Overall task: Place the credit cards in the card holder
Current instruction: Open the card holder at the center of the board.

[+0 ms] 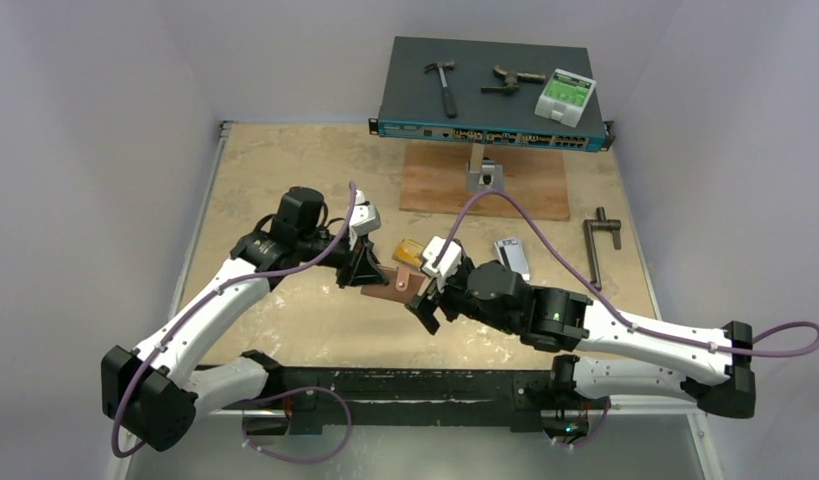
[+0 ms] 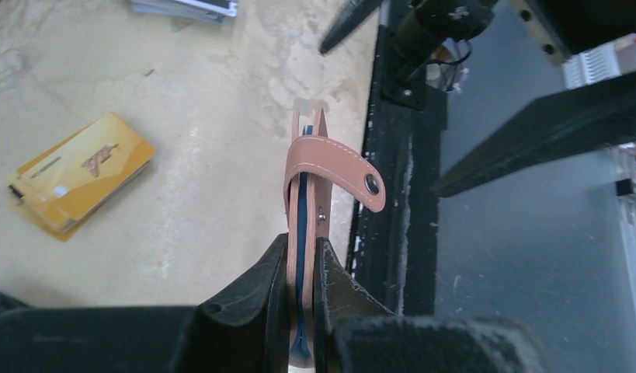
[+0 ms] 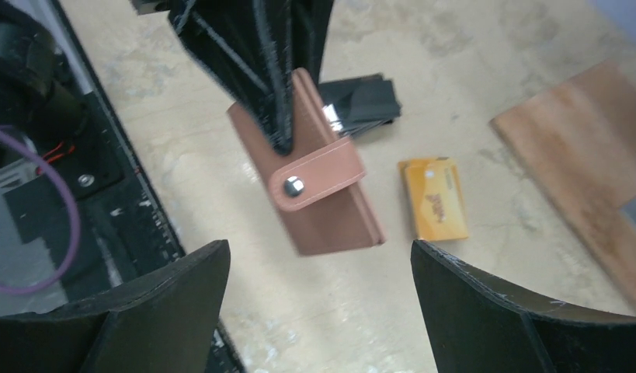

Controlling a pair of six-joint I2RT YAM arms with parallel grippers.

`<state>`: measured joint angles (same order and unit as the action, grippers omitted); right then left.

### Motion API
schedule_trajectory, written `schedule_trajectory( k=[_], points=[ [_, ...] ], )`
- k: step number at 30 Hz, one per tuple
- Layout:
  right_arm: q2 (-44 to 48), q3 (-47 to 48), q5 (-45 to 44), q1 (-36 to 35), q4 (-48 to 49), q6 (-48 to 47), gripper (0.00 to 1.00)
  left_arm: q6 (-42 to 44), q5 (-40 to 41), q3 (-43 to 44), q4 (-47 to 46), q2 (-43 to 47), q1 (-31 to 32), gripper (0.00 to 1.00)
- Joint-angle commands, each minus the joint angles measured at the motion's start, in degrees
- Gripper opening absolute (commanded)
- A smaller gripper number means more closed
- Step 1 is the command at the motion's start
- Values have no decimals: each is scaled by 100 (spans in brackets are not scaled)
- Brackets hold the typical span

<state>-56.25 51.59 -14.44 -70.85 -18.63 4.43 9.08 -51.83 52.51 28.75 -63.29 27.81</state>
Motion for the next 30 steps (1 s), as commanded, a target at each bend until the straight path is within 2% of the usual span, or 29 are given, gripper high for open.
schedule_trajectory(
  k=[1,4,7,11,18,21,23,27,30],
  points=[
    [423,-364,-1063,-219,1342,-1175,86,-219,-1115,398,112,24,-4,0],
    [602,-668,-1017,-337,2067,-1623,88,-229,-1271,433,218,64,5,0],
    [457,-661,-710,-425,2136,-1992,88,-301,-1380,432,231,95,9,0],
    [288,-695,-880,-670,2384,-2413,87,-426,-1557,471,232,128,11,0],
    [210,-816,-836,-781,2768,-2886,79,-564,-1869,558,201,178,7,0],
    [206,-835,-893,-790,2880,-2971,69,-577,-1974,593,260,205,6,0],
    [167,-793,-930,-790,2870,-3008,57,-513,-2062,602,338,219,19,0],
    [-25,-497,-793,-790,2654,-2889,24,-272,-2033,611,565,224,106,0],
    [-114,-340,-582,-792,2523,-2645,7,-138,-1940,602,663,221,130,0]
  ],
)
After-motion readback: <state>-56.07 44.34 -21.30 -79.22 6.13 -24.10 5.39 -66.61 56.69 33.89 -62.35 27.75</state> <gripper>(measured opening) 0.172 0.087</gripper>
